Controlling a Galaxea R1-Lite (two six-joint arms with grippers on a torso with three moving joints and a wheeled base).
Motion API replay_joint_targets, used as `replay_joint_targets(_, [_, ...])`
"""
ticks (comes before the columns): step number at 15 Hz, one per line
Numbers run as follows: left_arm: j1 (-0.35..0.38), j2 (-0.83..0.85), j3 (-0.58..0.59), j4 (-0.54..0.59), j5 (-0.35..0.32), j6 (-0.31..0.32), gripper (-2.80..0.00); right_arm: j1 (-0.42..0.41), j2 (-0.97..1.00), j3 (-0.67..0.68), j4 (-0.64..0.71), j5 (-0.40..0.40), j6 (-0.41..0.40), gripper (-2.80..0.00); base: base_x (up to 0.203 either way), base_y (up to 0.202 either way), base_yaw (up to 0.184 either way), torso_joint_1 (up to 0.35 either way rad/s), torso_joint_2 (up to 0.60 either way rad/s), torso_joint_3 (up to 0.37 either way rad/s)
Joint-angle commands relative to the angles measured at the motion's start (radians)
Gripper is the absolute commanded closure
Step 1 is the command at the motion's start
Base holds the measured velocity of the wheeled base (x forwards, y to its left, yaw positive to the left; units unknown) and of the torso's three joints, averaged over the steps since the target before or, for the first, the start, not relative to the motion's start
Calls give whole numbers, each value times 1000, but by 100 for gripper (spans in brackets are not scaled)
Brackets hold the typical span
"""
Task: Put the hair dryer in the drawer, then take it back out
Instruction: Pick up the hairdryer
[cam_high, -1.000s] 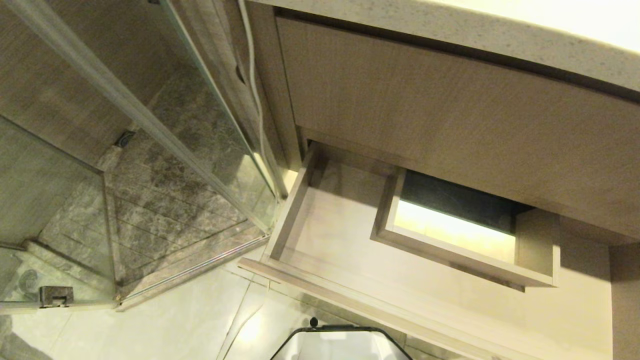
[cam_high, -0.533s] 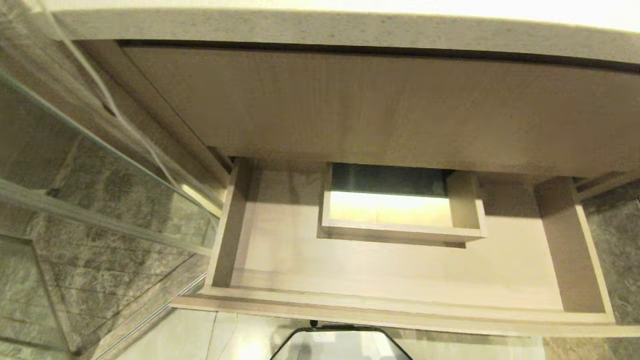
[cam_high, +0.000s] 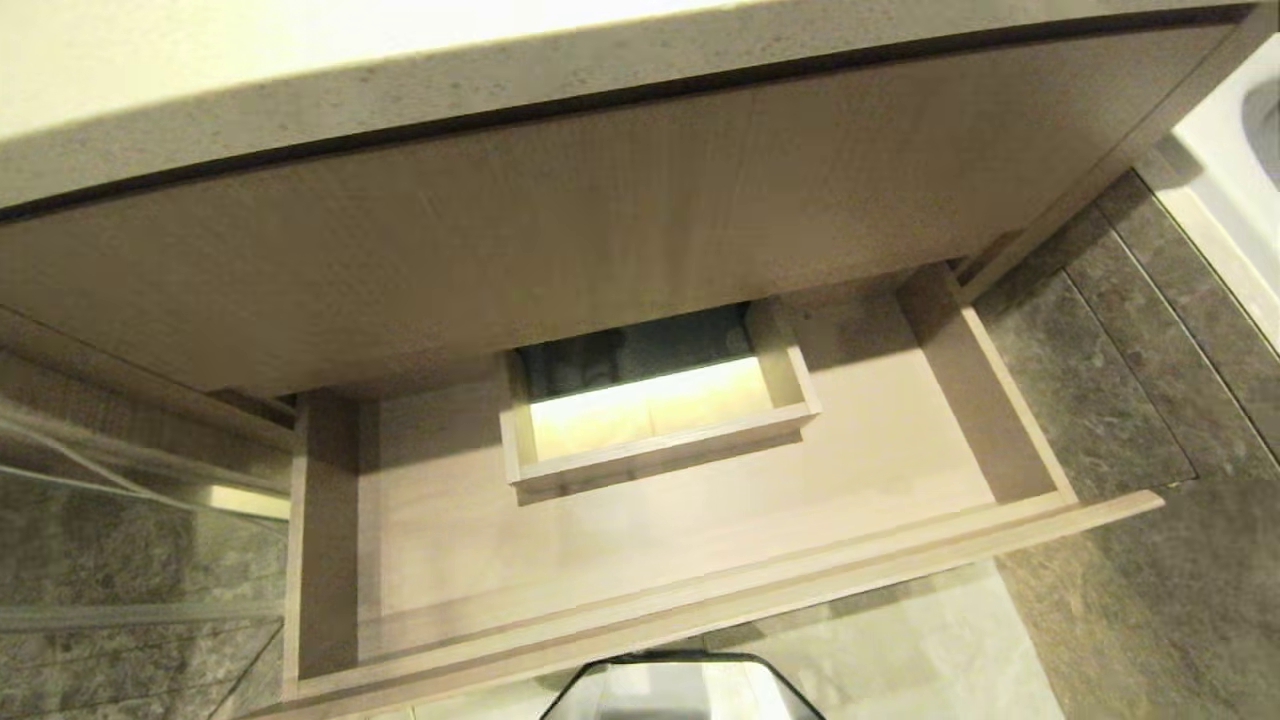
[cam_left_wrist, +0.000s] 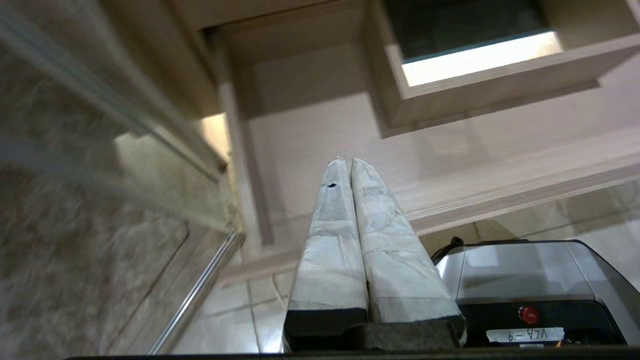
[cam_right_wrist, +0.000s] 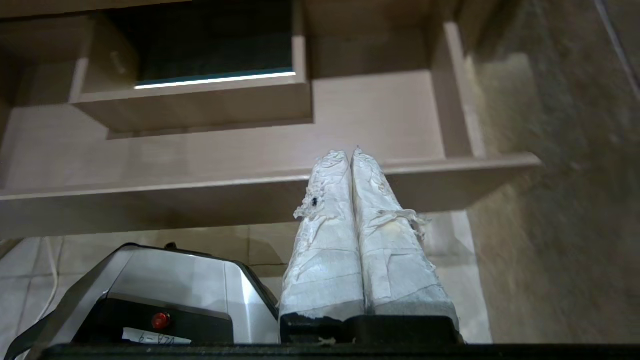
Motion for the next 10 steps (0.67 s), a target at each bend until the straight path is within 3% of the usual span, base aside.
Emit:
replay_joint_targets(1, [0, 0, 2, 0, 0, -1, 0, 0, -38, 40, 0, 1, -1, 0, 1, 3, -80, -1, 2, 2])
replay_joint_targets(10, [0, 0, 2, 0, 0, 0, 0, 0, -38, 40, 0, 1, -1, 0, 0, 0, 0, 0, 0, 0])
